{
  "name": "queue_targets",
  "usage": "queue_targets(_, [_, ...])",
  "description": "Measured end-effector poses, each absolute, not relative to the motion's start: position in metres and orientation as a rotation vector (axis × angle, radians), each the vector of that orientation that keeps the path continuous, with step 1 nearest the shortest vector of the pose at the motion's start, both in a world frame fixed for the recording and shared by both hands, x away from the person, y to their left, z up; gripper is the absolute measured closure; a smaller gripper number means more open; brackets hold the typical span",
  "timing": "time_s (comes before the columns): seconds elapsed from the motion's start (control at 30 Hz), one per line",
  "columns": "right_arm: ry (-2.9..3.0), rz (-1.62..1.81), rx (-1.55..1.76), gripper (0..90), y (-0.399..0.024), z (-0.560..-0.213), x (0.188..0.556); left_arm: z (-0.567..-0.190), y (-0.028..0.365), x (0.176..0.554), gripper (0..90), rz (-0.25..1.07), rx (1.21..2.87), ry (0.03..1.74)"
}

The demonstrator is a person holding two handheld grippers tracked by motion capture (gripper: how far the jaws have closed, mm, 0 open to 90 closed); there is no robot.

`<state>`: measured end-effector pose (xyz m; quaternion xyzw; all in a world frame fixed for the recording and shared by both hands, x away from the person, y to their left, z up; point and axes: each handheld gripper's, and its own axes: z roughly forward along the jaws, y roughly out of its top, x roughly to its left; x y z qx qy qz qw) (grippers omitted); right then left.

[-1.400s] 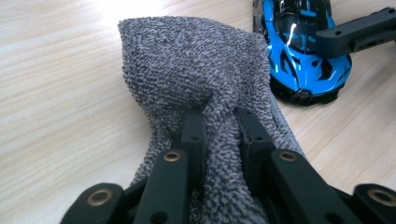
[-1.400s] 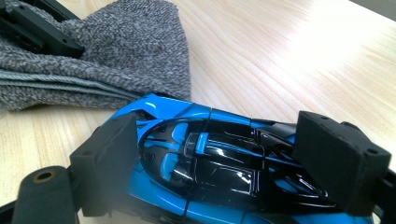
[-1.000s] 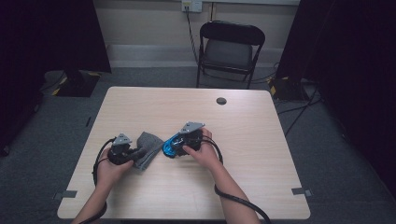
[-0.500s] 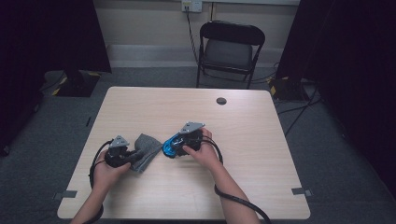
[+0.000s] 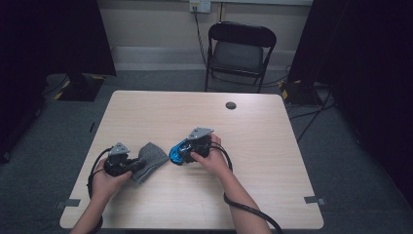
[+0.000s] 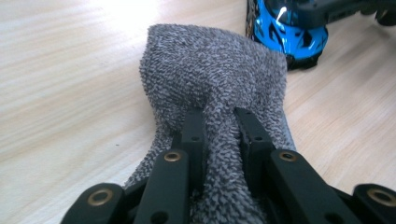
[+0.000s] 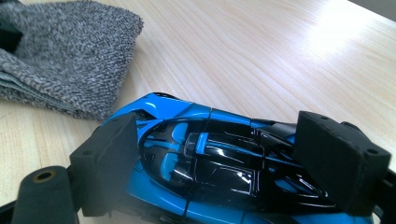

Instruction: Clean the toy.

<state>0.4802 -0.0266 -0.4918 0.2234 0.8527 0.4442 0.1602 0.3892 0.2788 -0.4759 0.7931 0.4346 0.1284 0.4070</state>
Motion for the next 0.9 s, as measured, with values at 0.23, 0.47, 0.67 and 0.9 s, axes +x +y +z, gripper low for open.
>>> queue_targets(0.23, [2.436,1.267,0.641,13.8,-0.026,-0.492,0.48,-0.459,0.282,0.398,75.9,0.36,1.961,1.1])
queue_targets(0.47, [2.435,1.268,0.641,13.8,-0.026,-0.492,0.48,-0.451,0.274,0.415,76.1,0.375,1.93,1.098])
queue_targets(0.67, [2.435,1.27,0.642,13.8,-0.026,-0.492,0.48,-0.449,0.262,0.437,76.1,0.394,1.911,1.112])
queue_targets(0.9, [2.434,1.271,0.64,13.8,-0.027,-0.492,0.48,-0.452,0.242,0.466,76.1,0.379,1.889,1.092])
